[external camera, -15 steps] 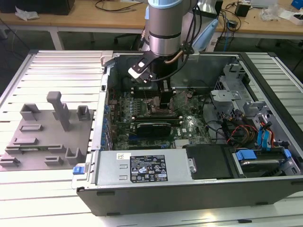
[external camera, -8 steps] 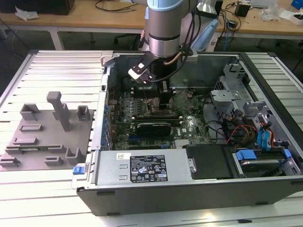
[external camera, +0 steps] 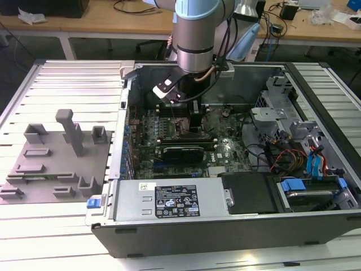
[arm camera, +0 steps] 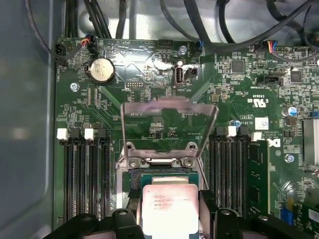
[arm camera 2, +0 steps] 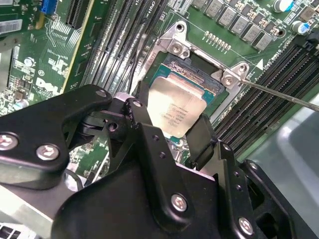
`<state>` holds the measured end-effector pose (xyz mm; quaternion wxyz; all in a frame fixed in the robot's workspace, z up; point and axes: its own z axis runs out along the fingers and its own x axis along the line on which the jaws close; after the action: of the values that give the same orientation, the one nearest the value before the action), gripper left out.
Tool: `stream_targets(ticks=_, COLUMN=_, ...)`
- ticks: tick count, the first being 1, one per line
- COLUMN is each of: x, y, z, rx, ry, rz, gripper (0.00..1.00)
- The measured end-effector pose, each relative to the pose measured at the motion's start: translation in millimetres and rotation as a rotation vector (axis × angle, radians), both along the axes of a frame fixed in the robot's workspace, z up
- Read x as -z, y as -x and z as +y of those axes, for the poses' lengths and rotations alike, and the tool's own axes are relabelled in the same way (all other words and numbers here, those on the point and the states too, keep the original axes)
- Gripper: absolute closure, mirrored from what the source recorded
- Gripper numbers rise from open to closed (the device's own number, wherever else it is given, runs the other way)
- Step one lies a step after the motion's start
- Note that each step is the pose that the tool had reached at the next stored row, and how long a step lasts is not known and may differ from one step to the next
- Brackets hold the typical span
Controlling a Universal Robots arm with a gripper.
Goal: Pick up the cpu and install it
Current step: 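Place the cpu into insertion slot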
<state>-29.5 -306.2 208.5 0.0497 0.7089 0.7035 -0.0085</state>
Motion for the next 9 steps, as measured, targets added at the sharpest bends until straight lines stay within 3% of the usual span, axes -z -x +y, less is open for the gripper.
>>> stream_targets(ticks=3, x=1.4, y=0.1, z=0.0, rx=0.0, ry=-0.0011, rz=0.0001, gripper=0.45)
stream_targets(ticks=6, x=3.5, y=0.0, z=1.6, rx=0.0, ry=-0.0106, rz=-0.0002, gripper=0.45)
stream_targets(ticks=9, x=6.1, y=0.0, z=1.7, rx=0.0, ry=-0.0106, rz=0.0, gripper=0.45)
